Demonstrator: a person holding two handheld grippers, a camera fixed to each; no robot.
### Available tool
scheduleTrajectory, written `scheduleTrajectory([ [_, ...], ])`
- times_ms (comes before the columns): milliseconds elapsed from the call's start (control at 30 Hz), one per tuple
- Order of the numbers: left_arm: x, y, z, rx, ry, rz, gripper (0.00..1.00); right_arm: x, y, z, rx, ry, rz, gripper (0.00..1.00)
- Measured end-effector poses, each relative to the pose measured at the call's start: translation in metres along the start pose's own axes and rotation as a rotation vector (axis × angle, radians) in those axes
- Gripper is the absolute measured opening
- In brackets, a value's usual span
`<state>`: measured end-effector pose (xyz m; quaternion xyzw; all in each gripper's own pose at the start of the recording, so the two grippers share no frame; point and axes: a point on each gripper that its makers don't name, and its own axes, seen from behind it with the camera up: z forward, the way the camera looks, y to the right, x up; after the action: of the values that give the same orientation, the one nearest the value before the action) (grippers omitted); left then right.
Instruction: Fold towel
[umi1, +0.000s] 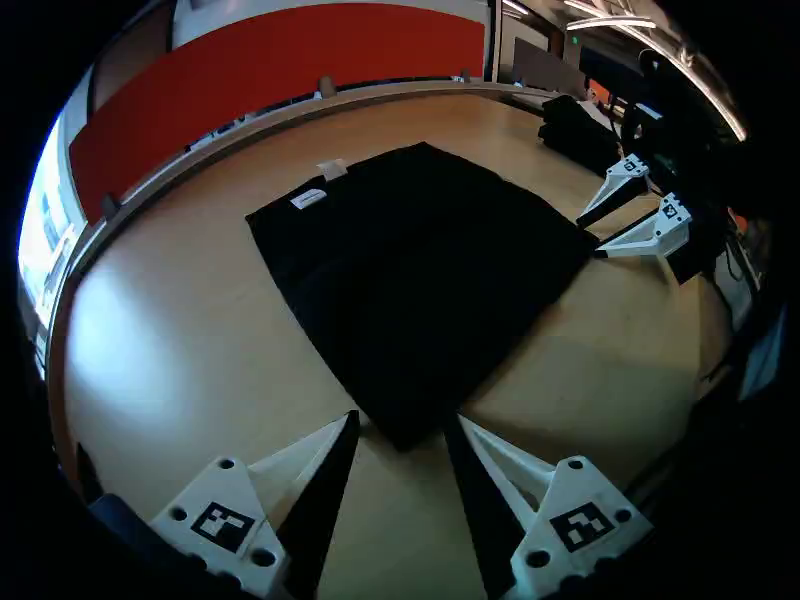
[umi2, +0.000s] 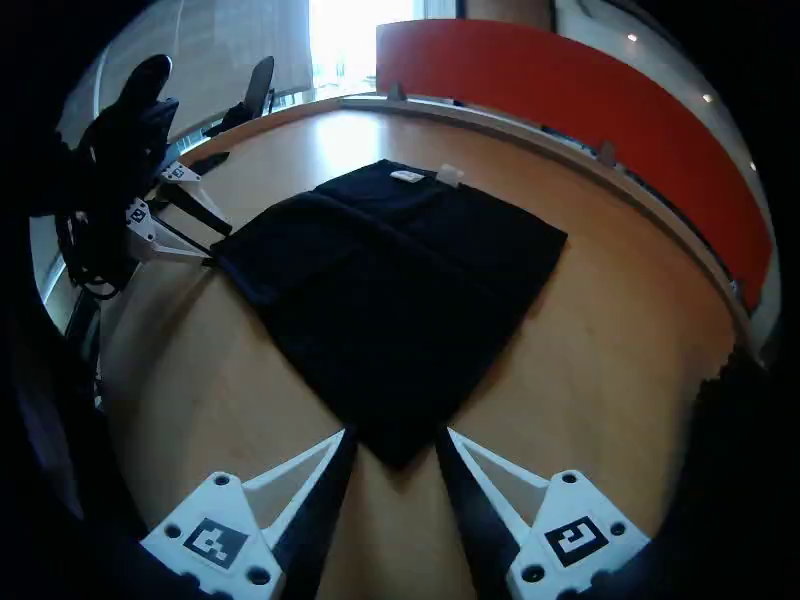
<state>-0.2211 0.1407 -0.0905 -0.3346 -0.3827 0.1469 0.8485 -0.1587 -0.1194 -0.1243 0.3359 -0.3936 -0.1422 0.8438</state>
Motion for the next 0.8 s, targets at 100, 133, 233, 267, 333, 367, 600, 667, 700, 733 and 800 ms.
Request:
scheduleTrajectory([
  [100,0.000,0.004,0.000,-0.005,0.001,0.009,0.48,0.000,-0.001,0.000,0.002,0.000,-0.001,0.45],
  [133,0.001,0.005,0.000,-0.006,0.000,0.011,0.46,0.000,-0.001,0.000,0.003,0.000,-0.001,0.40],
  [233,0.001,0.008,0.001,-0.009,-0.004,0.010,0.38,0.001,-0.003,0.001,0.005,0.000,0.000,0.27],
  [267,0.001,0.009,0.001,-0.010,-0.006,0.009,0.37,0.001,-0.003,0.001,0.005,-0.001,0.001,0.25],
  [333,0.000,0.010,0.001,-0.011,-0.011,0.010,0.35,0.001,-0.003,0.001,0.005,-0.003,0.004,0.22],
  [367,0.000,0.011,0.001,-0.011,-0.014,0.010,0.33,0.001,-0.003,0.001,0.005,-0.003,0.006,0.21],
  [600,0.003,0.009,0.001,0.013,-0.031,-0.002,0.10,0.002,-0.005,0.002,0.012,-0.004,0.006,0.17],
  [667,0.003,0.009,0.001,0.015,-0.028,-0.009,0.10,0.004,-0.006,0.001,0.010,0.001,0.003,0.17],
  [700,0.003,0.009,0.001,0.015,-0.028,-0.013,0.10,0.006,-0.006,0.000,0.008,0.006,0.002,0.17],
  [733,0.003,0.009,0.000,0.015,-0.028,-0.019,0.10,0.008,-0.006,-0.002,0.006,0.011,0.001,0.17],
  [800,0.004,0.008,0.000,0.015,-0.028,-0.029,0.10,0.011,-0.006,-0.004,0.004,0.020,0.000,0.17],
])
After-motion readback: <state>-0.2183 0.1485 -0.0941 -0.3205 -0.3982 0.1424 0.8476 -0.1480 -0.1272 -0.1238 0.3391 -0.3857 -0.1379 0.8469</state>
